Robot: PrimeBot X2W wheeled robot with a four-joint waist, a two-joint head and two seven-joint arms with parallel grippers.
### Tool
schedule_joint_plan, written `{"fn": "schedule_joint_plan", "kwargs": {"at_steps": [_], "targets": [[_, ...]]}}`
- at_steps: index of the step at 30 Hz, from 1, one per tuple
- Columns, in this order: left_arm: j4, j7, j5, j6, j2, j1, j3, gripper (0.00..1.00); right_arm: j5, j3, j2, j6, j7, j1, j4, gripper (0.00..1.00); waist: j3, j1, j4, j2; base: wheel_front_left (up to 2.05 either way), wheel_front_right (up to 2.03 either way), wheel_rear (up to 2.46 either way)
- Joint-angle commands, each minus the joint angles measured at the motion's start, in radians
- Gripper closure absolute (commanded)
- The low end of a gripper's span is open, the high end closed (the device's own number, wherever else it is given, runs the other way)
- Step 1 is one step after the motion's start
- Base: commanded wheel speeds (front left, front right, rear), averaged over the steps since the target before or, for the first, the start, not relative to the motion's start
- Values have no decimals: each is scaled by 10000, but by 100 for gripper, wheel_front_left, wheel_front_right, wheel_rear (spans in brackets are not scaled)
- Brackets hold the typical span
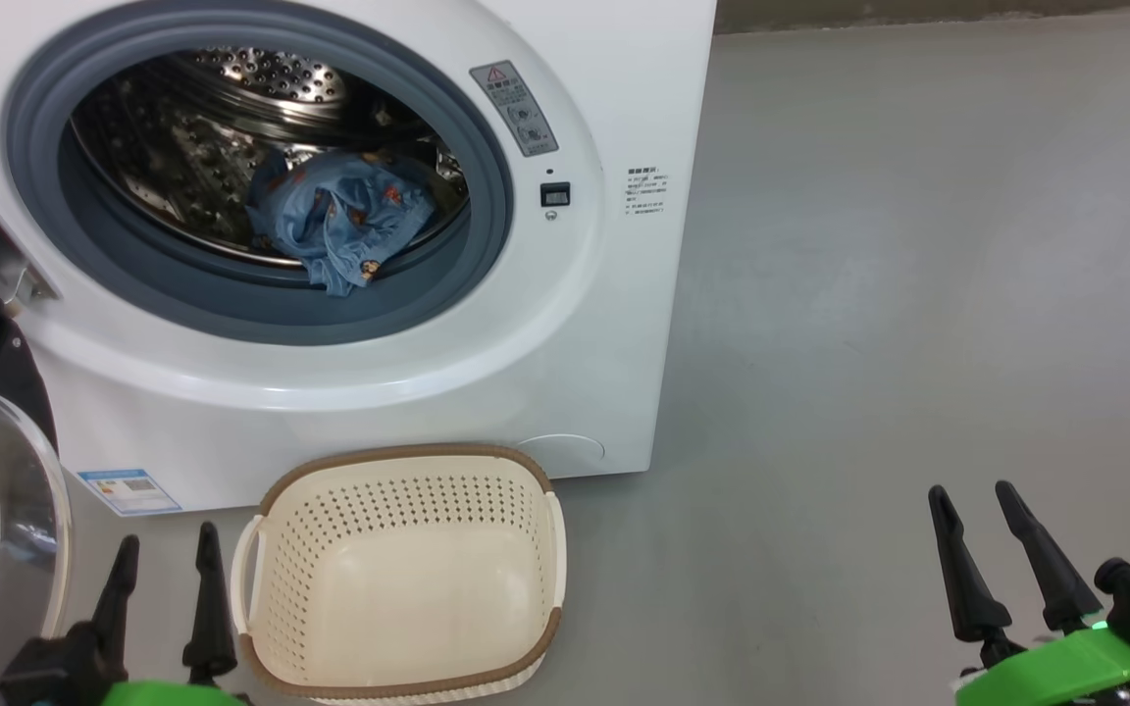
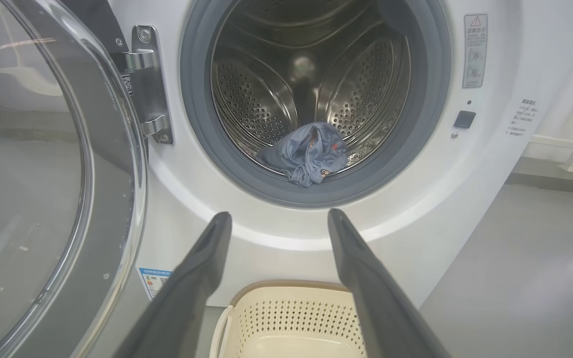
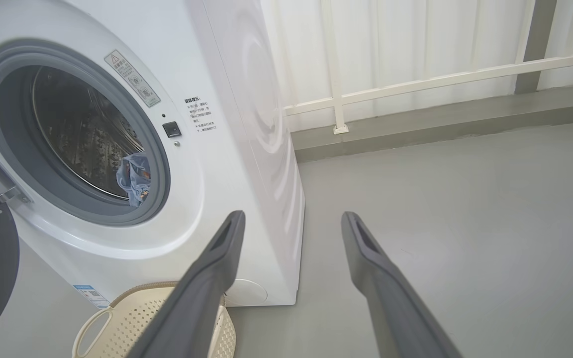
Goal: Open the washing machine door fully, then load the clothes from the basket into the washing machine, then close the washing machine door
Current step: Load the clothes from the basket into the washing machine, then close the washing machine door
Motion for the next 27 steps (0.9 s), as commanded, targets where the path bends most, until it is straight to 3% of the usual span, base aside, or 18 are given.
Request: {"fn": "schedule_joint_plan", "kwargs": {"at_steps": [1, 27], "targets": [[-401, -63, 29, 8, 155, 54, 375, 0, -169, 168, -240, 56, -82, 75, -216, 0, -35, 0, 17, 0, 0, 0, 0], [-1434, -63, 129, 8, -154, 1501, 881, 0, -251, 62, -276, 56, -82, 507, -217, 0, -437, 0, 104, 0, 0, 0, 0]]}}
